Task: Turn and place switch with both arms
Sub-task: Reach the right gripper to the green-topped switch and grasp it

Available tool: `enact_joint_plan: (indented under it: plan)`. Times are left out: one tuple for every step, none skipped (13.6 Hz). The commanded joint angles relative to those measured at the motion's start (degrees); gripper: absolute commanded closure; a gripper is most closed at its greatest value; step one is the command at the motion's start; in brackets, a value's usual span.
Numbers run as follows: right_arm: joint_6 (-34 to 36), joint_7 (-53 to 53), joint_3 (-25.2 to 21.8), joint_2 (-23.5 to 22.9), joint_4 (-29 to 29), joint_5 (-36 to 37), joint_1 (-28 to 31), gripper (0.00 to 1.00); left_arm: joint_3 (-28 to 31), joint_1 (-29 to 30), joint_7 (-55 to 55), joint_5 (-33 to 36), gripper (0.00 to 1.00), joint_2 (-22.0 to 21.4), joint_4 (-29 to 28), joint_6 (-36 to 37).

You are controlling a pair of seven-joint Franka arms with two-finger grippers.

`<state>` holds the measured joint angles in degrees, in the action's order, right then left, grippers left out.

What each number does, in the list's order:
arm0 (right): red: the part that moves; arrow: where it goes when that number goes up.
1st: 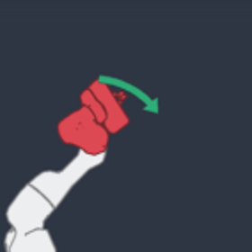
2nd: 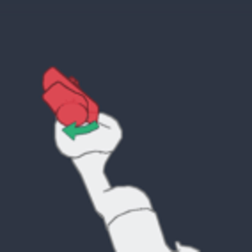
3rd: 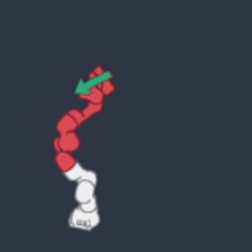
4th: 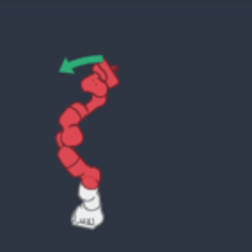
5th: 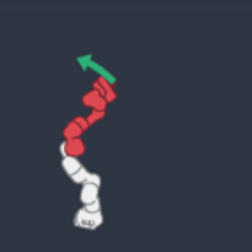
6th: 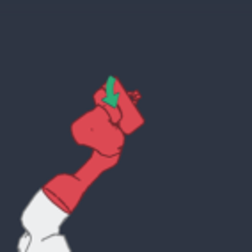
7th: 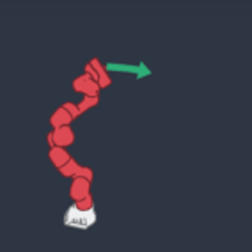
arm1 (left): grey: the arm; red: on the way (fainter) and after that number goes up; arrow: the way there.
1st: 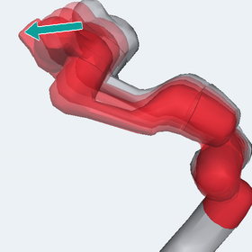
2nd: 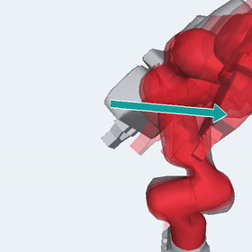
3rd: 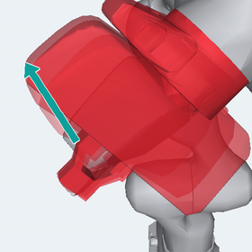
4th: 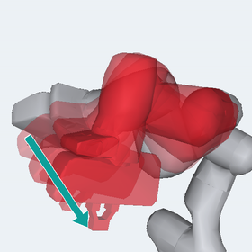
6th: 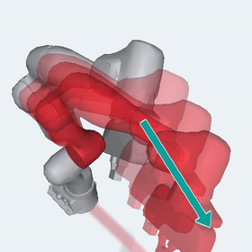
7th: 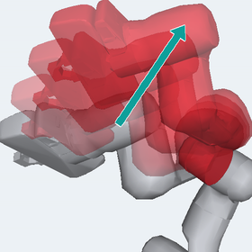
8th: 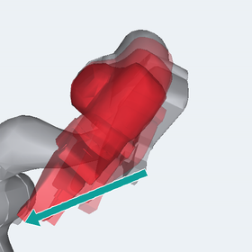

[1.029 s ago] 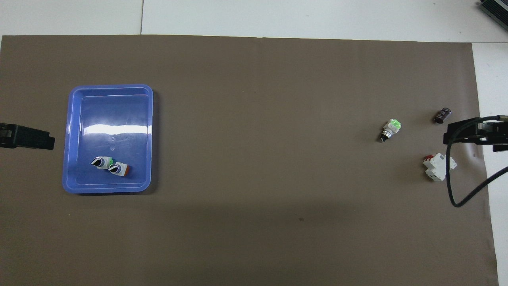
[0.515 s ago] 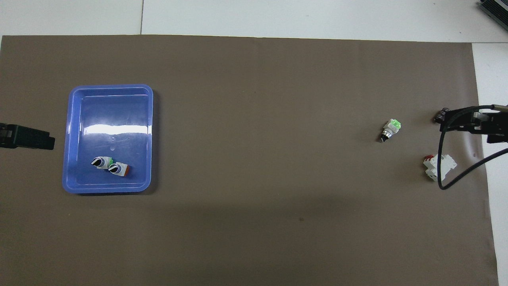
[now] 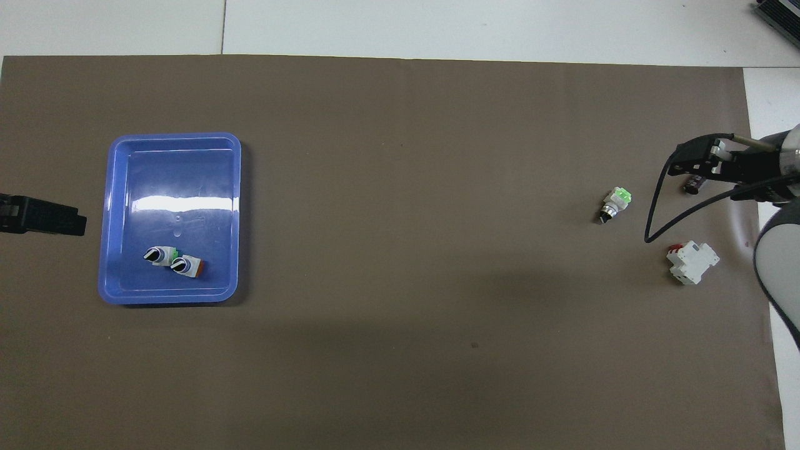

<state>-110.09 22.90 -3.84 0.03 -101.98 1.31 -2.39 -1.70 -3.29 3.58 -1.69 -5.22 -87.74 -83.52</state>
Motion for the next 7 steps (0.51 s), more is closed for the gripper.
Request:
enact_joint_plan:
  plan:
    - [-7.0,2.2,0.2,-5.5,-1.9,0.6,0.7,0.00,-0.2,0.5,0.6,0.5,0.00,-1.4,-1.5,0.1]
    - [-8.9,2.4,0.2,-7.7,-2.0,0.6,0.8,0.00,-0.2,0.5,0.6,0.5,0.00,-1.4,-1.5,0.1]
    - [-11.3,2.5,0.2,-9.9,-2.4,0.6,1.3,0.00,-0.2,0.5,0.6,0.5,0.00,-1.4,-1.5,0.1]
    - [-14.5,2.8,0.2,-11.4,-3.7,0.6,1.7,0.00,-0.2,0.5,0.6,0.5,0.00,-1.5,-1.5,0.5]
    - [-17.3,4.9,0.2,-12.1,-5.1,0.6,1.7,0.00,-0.2,0.4,0.4,0.5,0.00,-1.5,-1.6,1.2]
    - [-19.7,8.9,0.2,-12.9,-6.7,0.6,1.7,0.00,-0.2,0.1,0.5,0.4,0.00,-1.5,-1.6,1.2]
    - [-21.6,11.7,0.2,-13.8,-8.2,0.6,1.7,0.00,-0.2,-0.1,0.5,0.5,0.00,-1.5,-1.6,1.0]
